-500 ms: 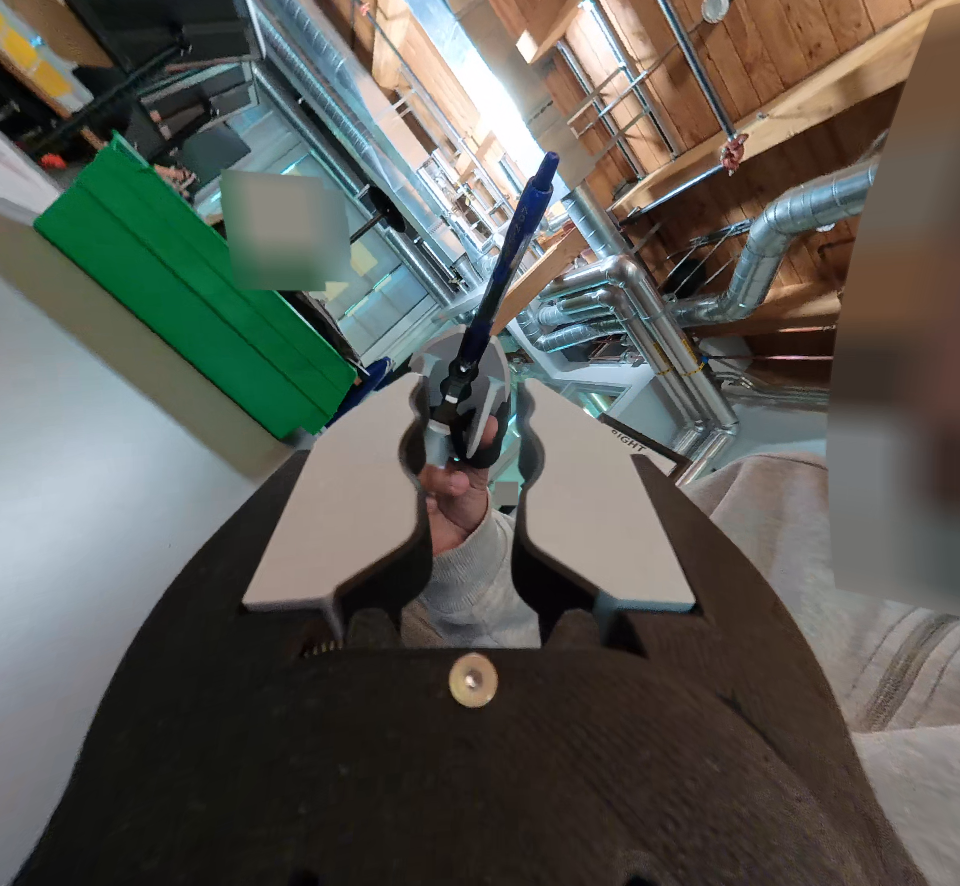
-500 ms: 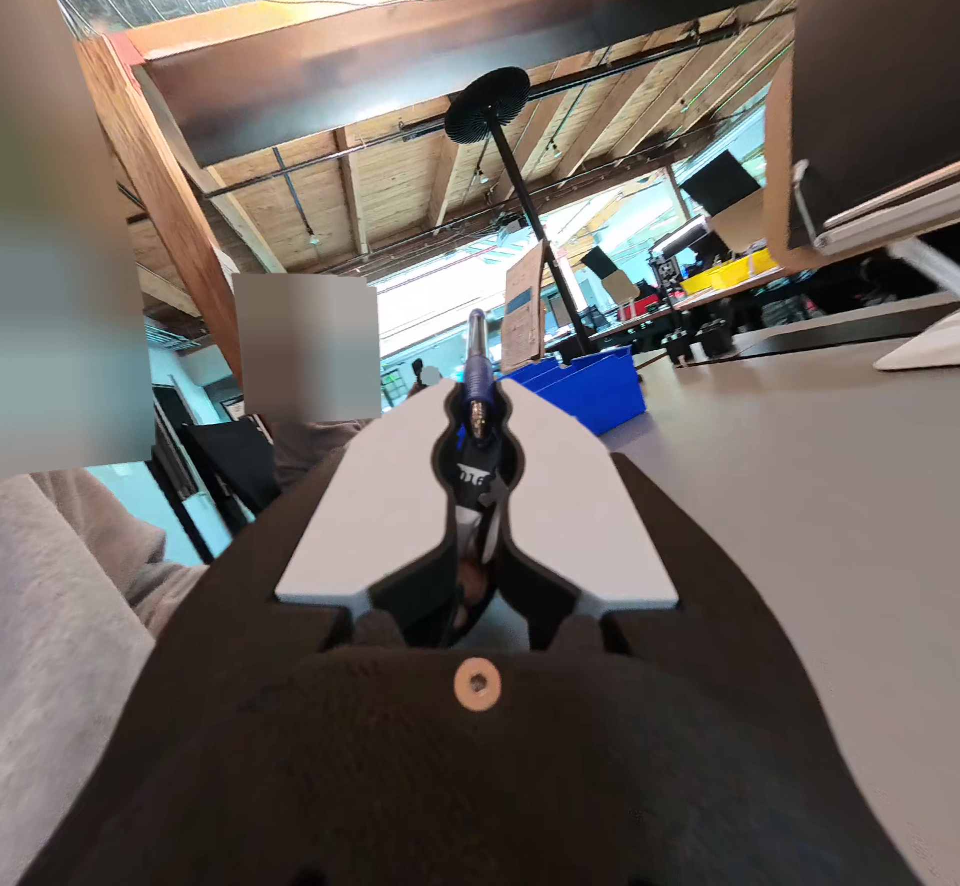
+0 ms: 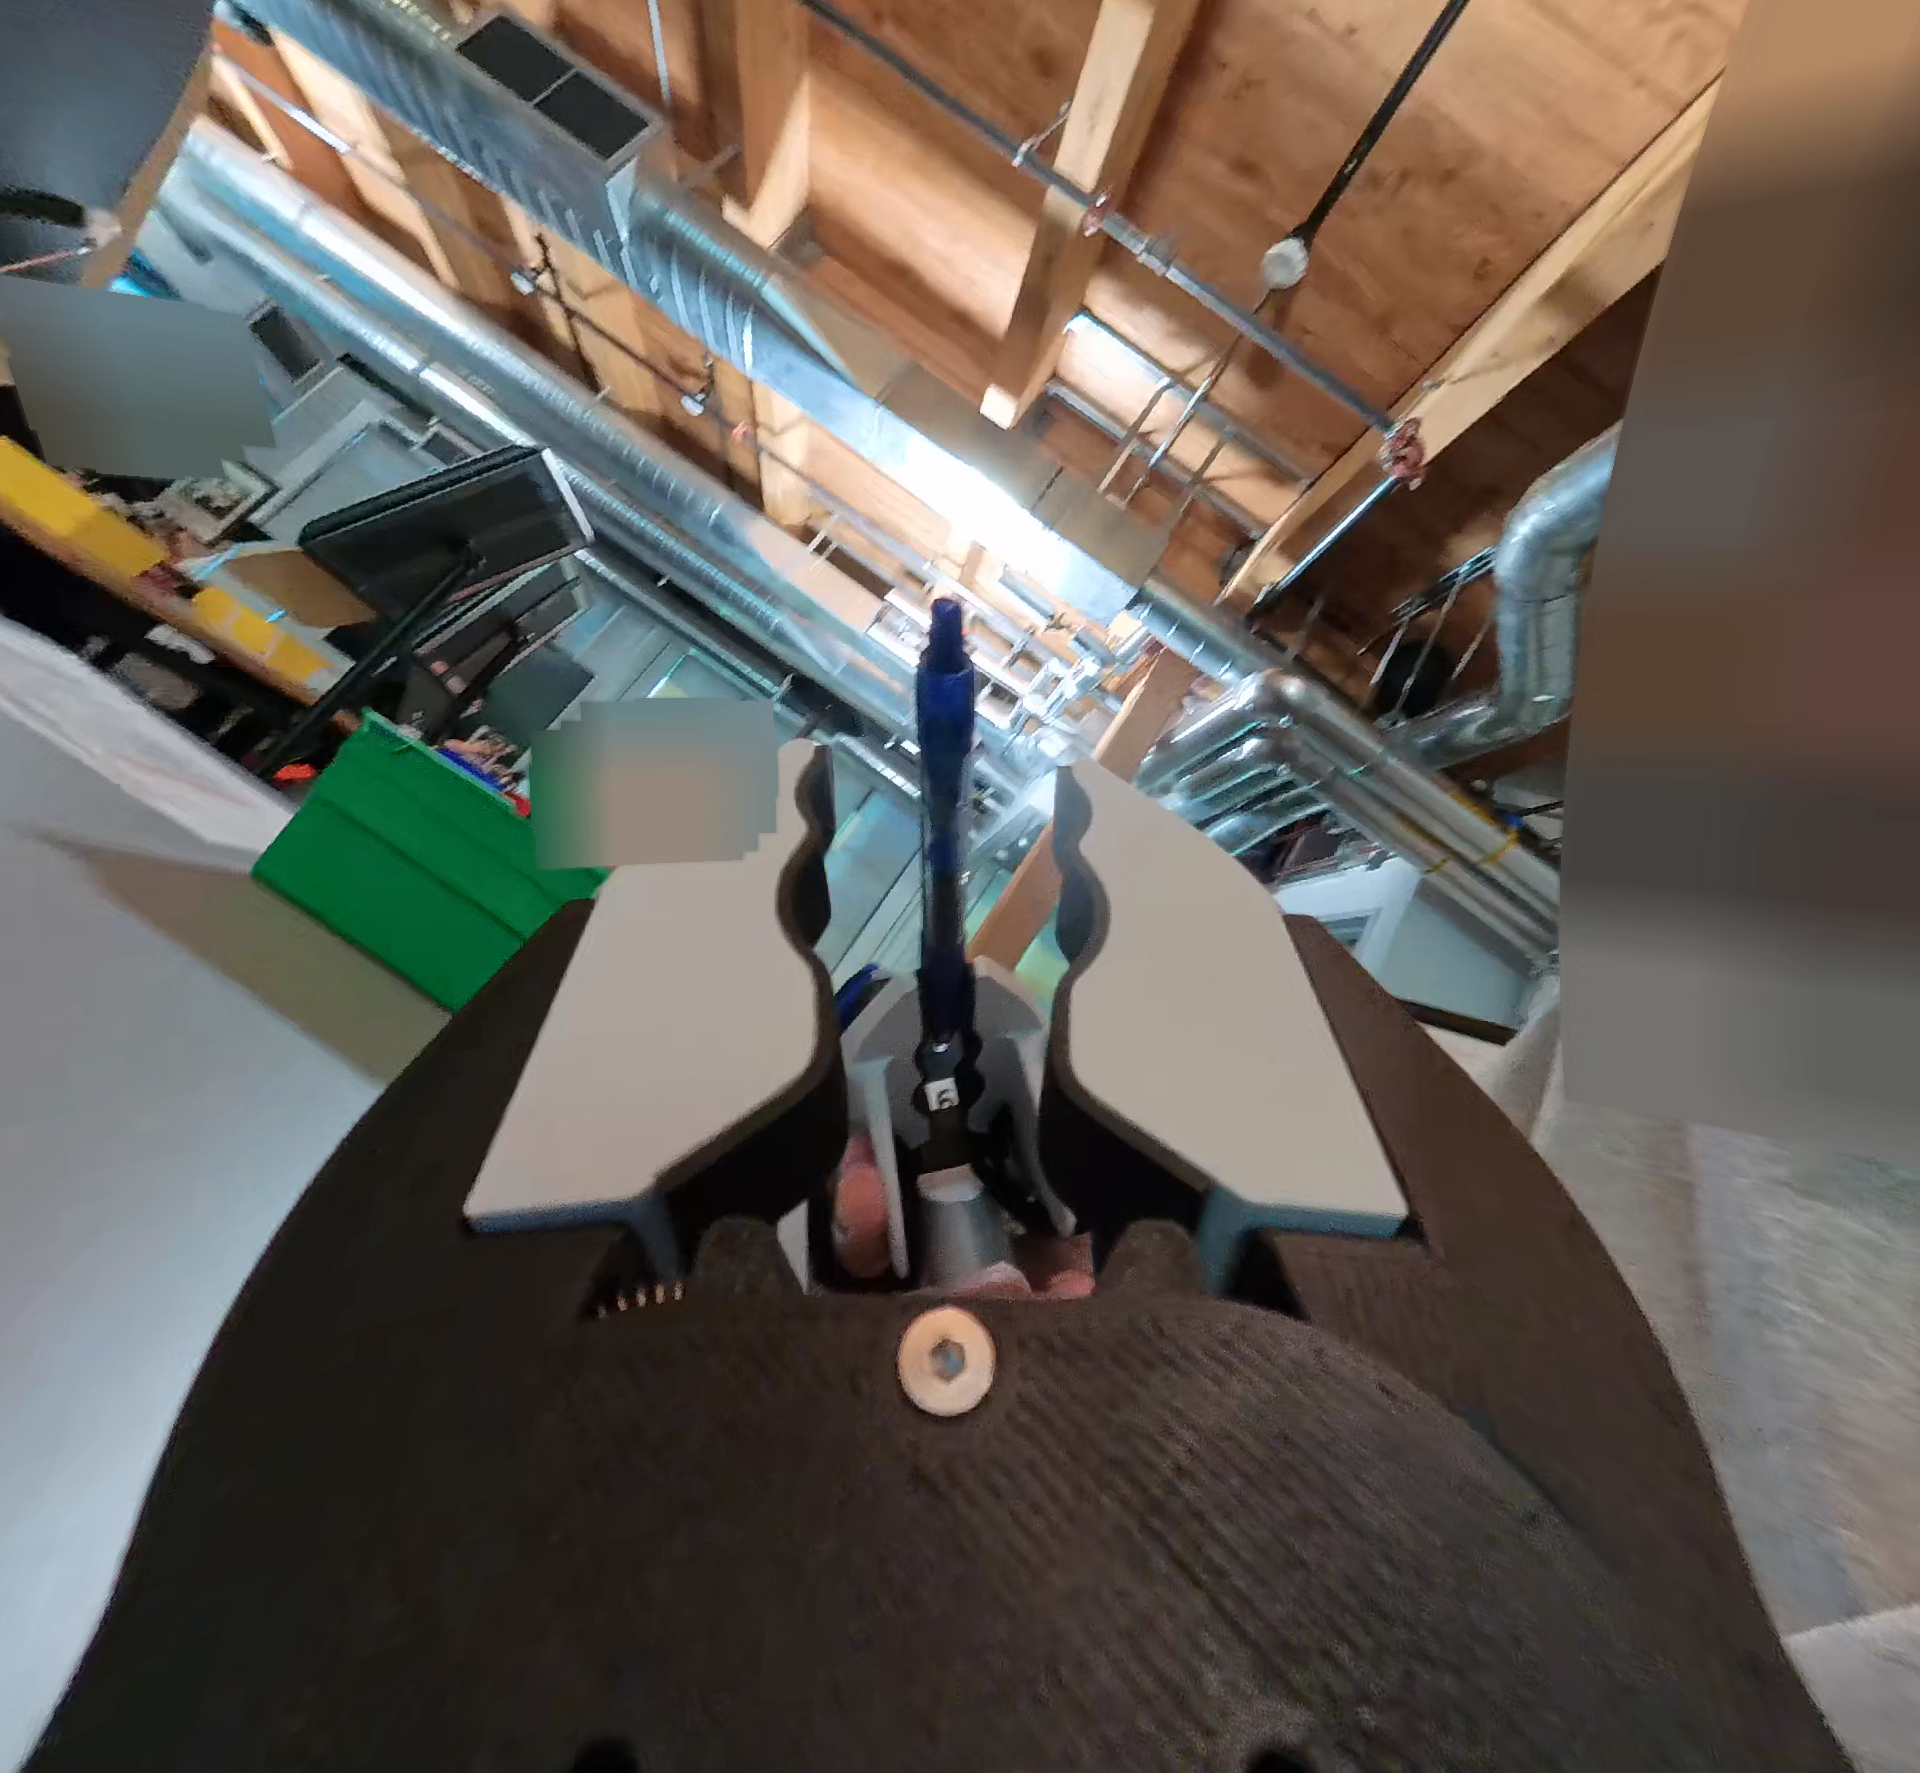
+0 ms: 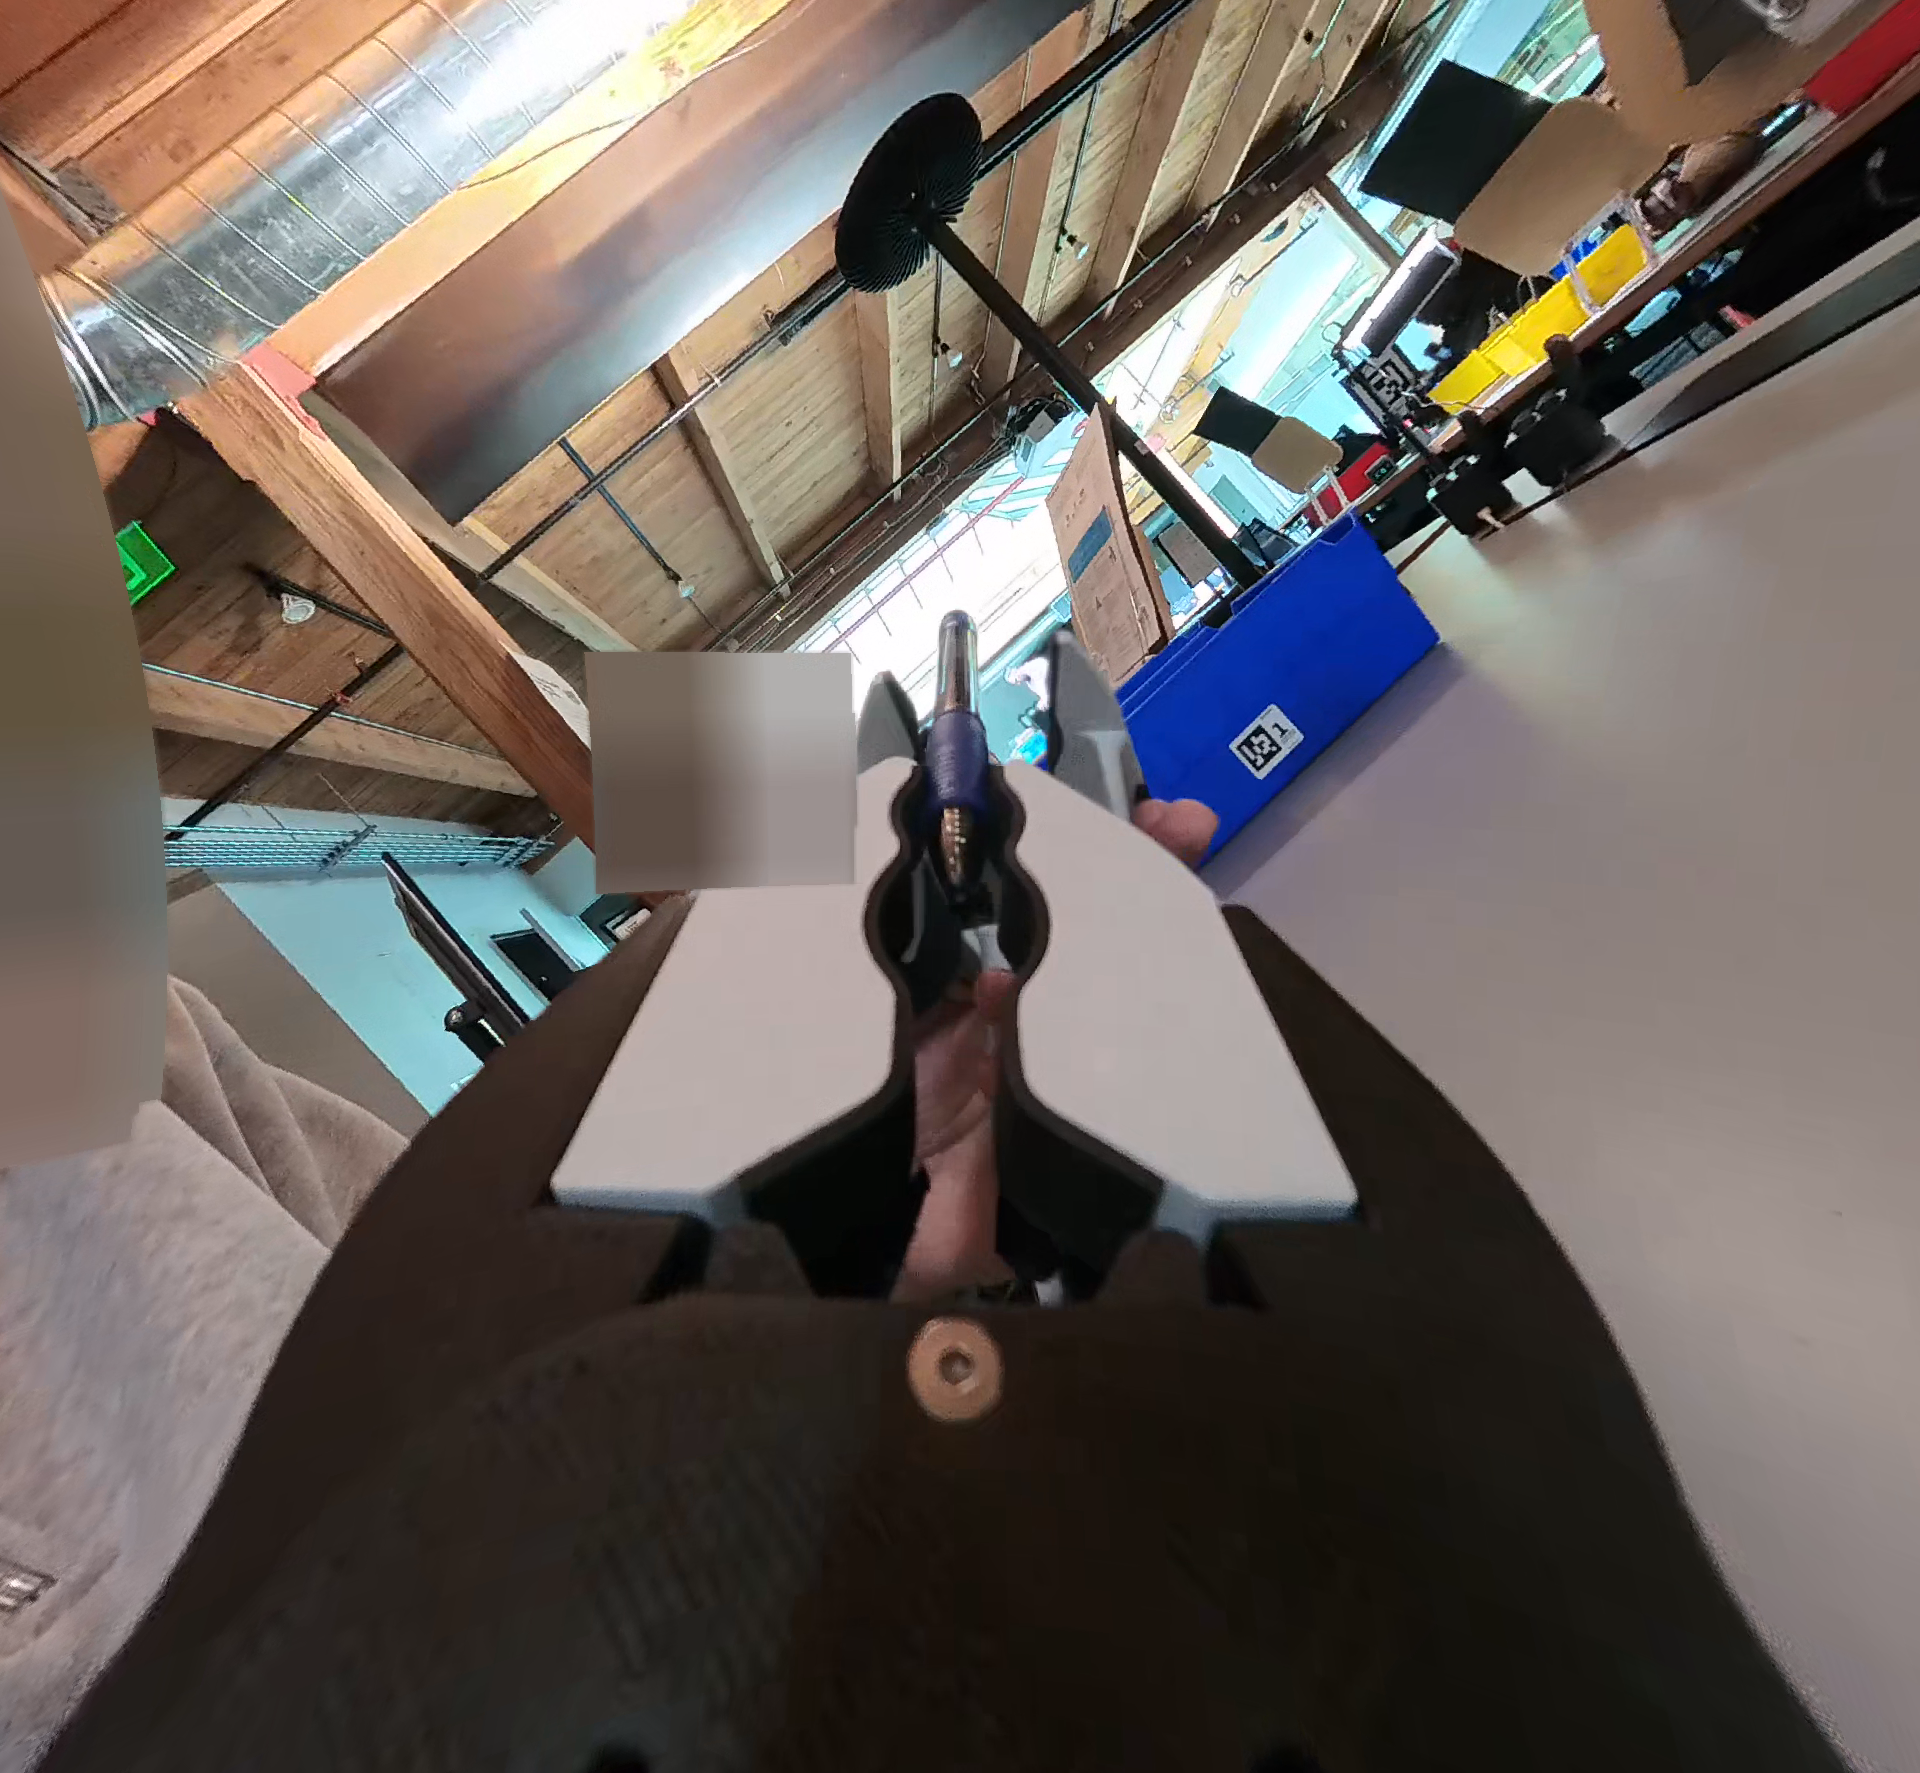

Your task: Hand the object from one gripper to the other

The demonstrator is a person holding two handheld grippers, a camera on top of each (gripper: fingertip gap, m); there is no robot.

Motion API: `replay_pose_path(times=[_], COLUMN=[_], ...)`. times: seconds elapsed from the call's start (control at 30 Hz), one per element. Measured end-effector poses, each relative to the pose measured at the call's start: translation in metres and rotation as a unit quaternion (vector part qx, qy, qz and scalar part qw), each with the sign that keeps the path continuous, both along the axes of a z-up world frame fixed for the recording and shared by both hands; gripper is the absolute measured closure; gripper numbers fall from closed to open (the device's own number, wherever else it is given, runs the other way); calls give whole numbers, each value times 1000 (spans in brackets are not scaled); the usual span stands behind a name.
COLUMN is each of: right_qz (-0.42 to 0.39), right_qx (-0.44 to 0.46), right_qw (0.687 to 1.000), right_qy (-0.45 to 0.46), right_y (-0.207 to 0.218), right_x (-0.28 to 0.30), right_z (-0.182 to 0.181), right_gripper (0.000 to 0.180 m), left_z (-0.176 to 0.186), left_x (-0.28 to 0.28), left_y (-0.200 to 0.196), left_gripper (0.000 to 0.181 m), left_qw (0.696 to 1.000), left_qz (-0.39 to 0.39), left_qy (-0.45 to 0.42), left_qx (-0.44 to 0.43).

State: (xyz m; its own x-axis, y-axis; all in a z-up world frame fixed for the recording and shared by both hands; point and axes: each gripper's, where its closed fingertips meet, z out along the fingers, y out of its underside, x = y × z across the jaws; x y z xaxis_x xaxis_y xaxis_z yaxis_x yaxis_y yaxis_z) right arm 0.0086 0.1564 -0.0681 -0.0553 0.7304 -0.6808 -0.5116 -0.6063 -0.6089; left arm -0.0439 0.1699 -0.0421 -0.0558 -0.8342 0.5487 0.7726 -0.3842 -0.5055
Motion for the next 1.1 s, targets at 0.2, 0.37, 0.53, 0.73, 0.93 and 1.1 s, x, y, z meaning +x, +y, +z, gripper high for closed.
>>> replay_pose_path(times=[0.2,0.37,0.53,0.73,0.93,1.1], right_qz=[11,17,58,115,123,142], right_qx=[0,-10,-3,28,198,249], right_qw=[1000,999,996,987,940,904], right_qy=[7,-27,-74,-112,-248,-317], right_y=[-7,-9,-17,-11,-18,-30], right_x=[-5,-12,-23,-10,0,-7], right_z=[-1,-14,-21,-13,-28,-50], right_gripper=[169,169,159,111,138,152], left_z=[1,-3,-2,-7,-17,-21], left_x=[2,-6,-10,-7,25,42], left_y=[-4,0,1,5,-7,-19], left_gripper=[161,171,171,172,171,172], left_qw=[1000,999,999,999,976,960], left_qz=[-7,-10,-11,-15,-21,-39], left_qy=[-23,-42,-31,43,214,270], left_qx=[-4,-17,-21,-29,26,62])
